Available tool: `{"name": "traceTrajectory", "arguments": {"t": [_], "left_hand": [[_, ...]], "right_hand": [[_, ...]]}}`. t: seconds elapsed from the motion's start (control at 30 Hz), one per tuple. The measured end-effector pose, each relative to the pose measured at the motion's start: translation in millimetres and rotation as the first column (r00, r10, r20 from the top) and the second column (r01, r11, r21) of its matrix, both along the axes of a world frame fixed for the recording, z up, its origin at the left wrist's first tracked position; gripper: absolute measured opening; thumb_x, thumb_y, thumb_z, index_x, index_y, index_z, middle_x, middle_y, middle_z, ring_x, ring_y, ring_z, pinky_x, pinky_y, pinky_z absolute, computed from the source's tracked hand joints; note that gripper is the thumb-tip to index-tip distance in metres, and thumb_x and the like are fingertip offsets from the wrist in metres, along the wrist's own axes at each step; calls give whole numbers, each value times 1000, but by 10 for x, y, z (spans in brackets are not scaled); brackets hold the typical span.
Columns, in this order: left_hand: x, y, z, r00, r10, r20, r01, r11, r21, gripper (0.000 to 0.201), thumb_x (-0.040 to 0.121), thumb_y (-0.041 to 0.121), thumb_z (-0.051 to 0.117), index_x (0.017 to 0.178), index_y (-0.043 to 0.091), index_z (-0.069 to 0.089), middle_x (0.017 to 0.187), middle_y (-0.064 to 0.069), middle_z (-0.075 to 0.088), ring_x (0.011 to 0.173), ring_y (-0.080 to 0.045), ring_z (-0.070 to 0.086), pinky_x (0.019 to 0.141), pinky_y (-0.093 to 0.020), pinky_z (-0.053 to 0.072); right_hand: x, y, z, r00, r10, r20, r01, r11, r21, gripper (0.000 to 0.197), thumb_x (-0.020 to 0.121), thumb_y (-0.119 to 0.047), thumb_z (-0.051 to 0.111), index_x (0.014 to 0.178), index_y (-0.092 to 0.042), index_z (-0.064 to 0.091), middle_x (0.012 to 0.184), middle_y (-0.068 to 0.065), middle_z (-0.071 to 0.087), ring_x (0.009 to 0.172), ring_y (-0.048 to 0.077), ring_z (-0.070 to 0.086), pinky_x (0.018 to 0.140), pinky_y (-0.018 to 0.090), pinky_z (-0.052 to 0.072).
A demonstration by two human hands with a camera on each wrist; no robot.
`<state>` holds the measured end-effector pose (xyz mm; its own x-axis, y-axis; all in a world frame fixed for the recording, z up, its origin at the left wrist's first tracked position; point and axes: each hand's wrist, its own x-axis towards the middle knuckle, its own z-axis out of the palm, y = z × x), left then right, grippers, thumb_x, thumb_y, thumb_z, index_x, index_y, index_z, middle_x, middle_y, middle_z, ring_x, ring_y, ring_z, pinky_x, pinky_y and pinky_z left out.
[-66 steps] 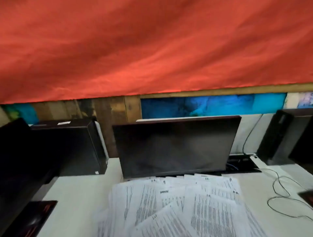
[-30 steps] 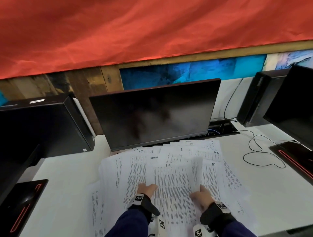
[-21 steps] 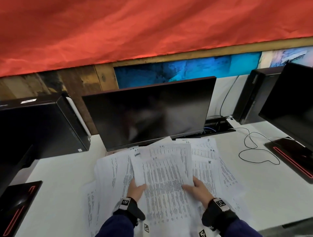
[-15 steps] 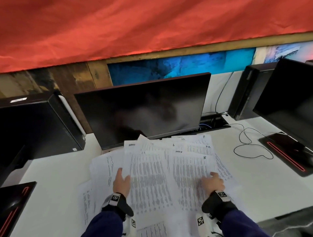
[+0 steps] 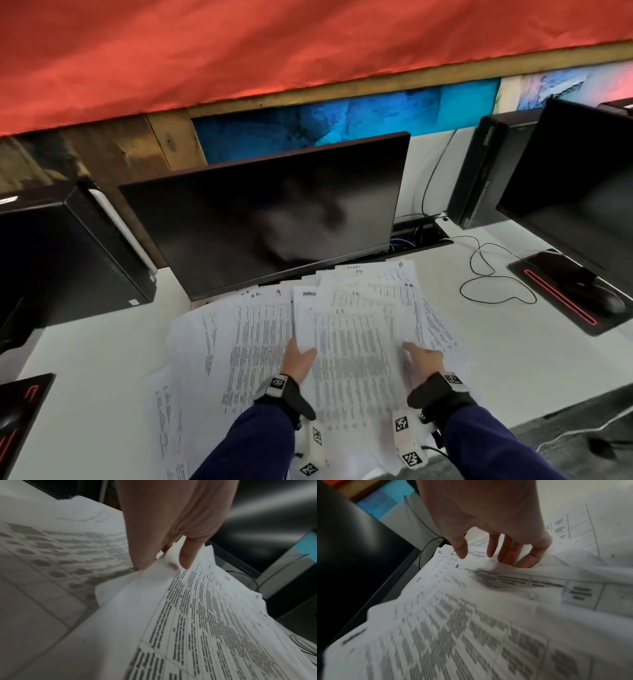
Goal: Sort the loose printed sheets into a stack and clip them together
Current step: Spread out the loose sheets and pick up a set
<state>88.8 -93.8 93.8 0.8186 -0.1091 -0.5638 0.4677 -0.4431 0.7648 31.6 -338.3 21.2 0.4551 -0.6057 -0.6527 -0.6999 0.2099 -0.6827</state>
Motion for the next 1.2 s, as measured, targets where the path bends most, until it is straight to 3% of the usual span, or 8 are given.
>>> {"name": "traceTrajectory", "arguments": {"t": [0.17,0.27,0.37,0.53,0.73,0.97,1.1,1.2], "left_hand": [[18,-210,39,996,2,-89,-6,999,-52,71,88,10,60,145,6,19,145,-6,36,134,-30,38,113,-40,32],[-15,-313,73,994,-87,58,86,996,28,53,90,1,49,141,9,38,129,-7,55,108,-22,56,95,-32,49],[-102,-336,163,959,-138,247,137,990,20,45,95,4,42,138,16,43,129,-4,58,83,-4,55,71,-13,48],[-42,97,315,951,87,296,-73,996,-59,55,97,20,47,148,16,26,149,0,34,133,-17,41,111,-36,35],[185,1059,71,905,386,178,-337,906,-255,42,90,1,53,131,13,50,122,-5,59,115,-24,55,97,-36,41],[203,1711,-411,973,229,19,-208,846,490,73,73,40,62,136,11,40,134,-20,41,123,-39,43,105,-43,38],[180,1700,-413,977,211,17,-194,863,467,62,83,28,63,137,11,37,134,-18,38,124,-37,43,107,-42,37],[132,1703,-458,968,251,-19,-224,894,389,62,78,27,64,133,12,40,131,-15,40,117,-36,49,105,-42,41]], "right_hand": [[-41,263,233,994,3,107,-11,998,68,59,80,5,51,136,0,32,111,21,54,100,37,56,94,50,49],[-29,192,92,995,13,97,-17,999,48,58,83,-1,47,139,-1,32,115,22,53,107,39,54,96,49,47],[-32,118,88,991,9,130,-11,1000,14,52,62,-38,55,106,-12,50,91,13,54,90,29,57,72,38,47],[-7,157,486,999,39,-6,-39,945,-323,41,95,-33,44,130,-12,49,134,26,43,123,41,42,104,46,31],[152,614,532,936,270,225,-213,945,-248,30,98,-24,39,104,-6,63,105,16,66,96,30,59,91,39,46],[328,1147,535,864,449,229,-477,875,81,30,94,-22,46,66,-14,52,72,7,54,64,21,49,63,30,42],[398,1457,578,843,512,167,-536,825,180,25,87,-30,59,74,-10,53,74,10,55,64,21,49,65,30,39],[467,1652,466,813,561,158,-583,783,218,85,62,-42,83,127,0,47,113,15,63,99,29,62,86,36,50]]}}
